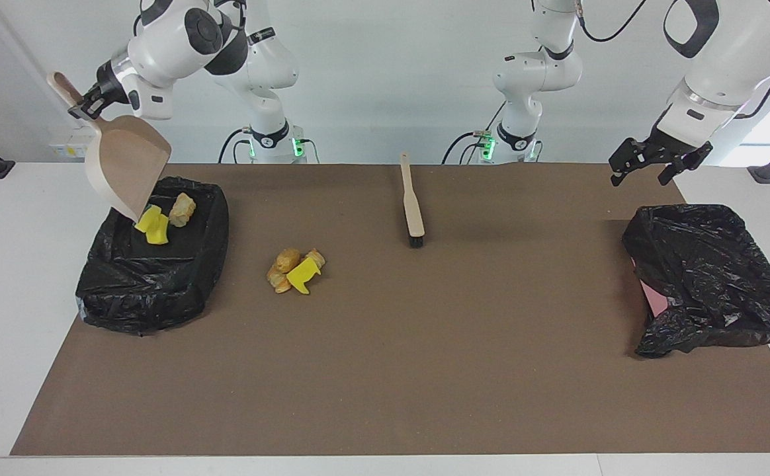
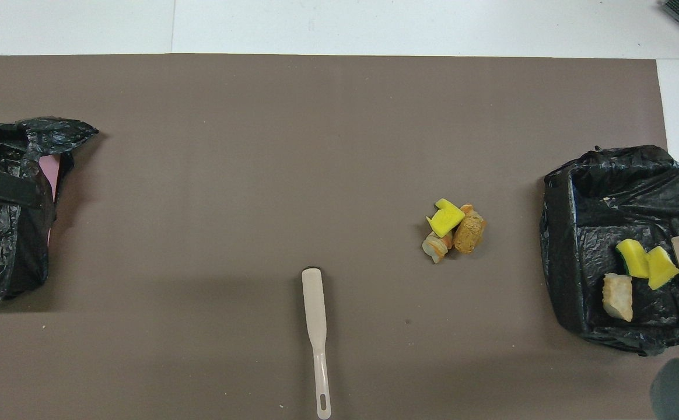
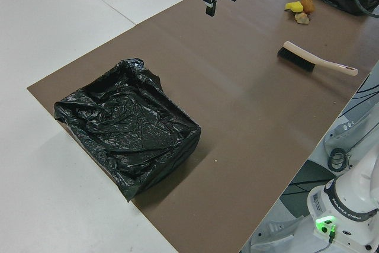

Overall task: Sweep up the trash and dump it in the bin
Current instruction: 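Return the empty dustpan to the table center with the right gripper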

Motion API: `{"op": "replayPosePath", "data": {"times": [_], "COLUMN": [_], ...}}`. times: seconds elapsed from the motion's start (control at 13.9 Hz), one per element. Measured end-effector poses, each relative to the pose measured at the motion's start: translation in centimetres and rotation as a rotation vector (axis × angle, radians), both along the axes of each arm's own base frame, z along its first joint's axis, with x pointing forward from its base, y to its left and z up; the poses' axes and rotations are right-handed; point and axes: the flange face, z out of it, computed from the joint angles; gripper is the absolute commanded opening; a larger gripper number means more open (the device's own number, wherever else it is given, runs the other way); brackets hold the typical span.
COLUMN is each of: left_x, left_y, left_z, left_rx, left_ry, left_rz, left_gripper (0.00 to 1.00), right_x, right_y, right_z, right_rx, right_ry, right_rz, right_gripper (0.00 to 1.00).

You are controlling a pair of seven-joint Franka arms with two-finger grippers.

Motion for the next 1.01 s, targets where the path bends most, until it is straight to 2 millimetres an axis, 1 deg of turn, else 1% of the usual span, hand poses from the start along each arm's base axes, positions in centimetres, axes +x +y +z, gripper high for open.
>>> {"op": "replayPosePath", "data": {"times": [0.14,0.22,0.36,0.43,0.57,0.72,0.86,1.01], "left_x": [0.0,0.0,0.0,0.0,0.0,0.0,0.0,0.1], "left_y": [-0.1,-0.2,-0.3,-0.4,-0.5,-0.5,-0.8,-1.4], "left_z": [0.0,0.0,0.0,0.0,0.0,0.0,-0.1,-0.2], "left_rx": [0.000,0.000,0.000,0.000,0.000,0.000,0.000,0.000], "left_ry": [0.001,0.002,0.002,0.002,0.002,0.001,0.002,0.004], "left_rz": [-0.002,-0.003,-0.006,-0.007,-0.008,-0.010,-0.015,-0.026], "left_gripper": [1.00,1.00,1.00,1.00,1.00,1.00,1.00,1.00], "right_x": [-0.6,-0.9,-1.3,-1.4,-1.4,-0.4,1.9,4.7], "right_y": [3.3,5.5,9.7,11.4,13.8,16.0,18.7,22.3], "right_z": [2.2,2.7,2.4,2.2,2.0,1.5,0.4,-1.4], "right_rx": [0.112,0.166,0.270,0.319,0.423,0.512,0.577,0.600], "right_ry": [-0.093,-0.145,-0.239,-0.284,-0.372,-0.437,-0.494,-0.549], "right_rz": [-0.059,-0.097,-0.173,-0.218,-0.346,-0.481,-0.610,-0.726], "right_gripper": [0.00,0.00,0.00,0.00,0.00,0.00,0.00,0.00]}}
